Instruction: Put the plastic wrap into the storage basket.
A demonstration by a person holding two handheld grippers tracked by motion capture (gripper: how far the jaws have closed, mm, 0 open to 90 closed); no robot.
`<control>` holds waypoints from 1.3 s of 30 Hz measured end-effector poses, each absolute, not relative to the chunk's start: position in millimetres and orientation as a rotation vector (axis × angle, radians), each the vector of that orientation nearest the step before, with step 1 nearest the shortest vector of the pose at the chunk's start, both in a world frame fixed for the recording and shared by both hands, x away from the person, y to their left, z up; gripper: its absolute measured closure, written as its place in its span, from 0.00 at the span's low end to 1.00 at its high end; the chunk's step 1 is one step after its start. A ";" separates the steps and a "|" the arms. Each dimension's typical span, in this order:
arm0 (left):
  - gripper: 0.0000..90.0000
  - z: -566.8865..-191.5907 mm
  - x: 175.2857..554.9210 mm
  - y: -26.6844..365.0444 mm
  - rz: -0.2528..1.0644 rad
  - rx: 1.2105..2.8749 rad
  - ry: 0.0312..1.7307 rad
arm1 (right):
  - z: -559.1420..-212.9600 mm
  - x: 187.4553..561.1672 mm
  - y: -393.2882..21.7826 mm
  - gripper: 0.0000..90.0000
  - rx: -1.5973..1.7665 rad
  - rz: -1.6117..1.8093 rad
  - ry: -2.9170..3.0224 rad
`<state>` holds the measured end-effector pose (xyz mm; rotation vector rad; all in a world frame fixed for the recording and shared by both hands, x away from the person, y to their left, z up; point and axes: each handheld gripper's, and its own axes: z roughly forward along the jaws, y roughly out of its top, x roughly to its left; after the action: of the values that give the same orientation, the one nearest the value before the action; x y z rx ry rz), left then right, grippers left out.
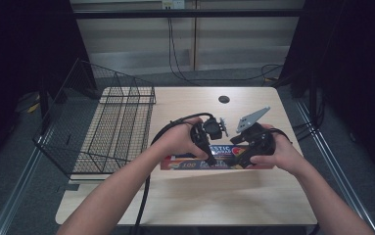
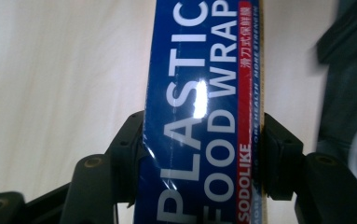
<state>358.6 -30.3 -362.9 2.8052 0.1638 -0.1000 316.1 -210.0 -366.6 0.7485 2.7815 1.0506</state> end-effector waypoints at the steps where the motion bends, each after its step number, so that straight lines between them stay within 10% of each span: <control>1: 0.49 -362.9 360.3 -27.1 -0.093 2.818 0.197 | -363.7 315.8 -213.2 0.13 0.780 1.031 2.730; 16: 0.49 -347.6 393.3 22.7 -0.100 2.698 0.706 | -366.9 311.8 -238.0 0.02 0.948 1.028 2.550; 39: 0.49 -310.9 404.9 47.1 -0.025 2.549 0.980 | -396.6 314.0 -223.9 0.02 1.093 1.033 2.481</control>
<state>404.9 47.1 -310.9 2.5489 0.9796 -0.0252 314.0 -223.9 -396.6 1.0935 2.4809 1.0334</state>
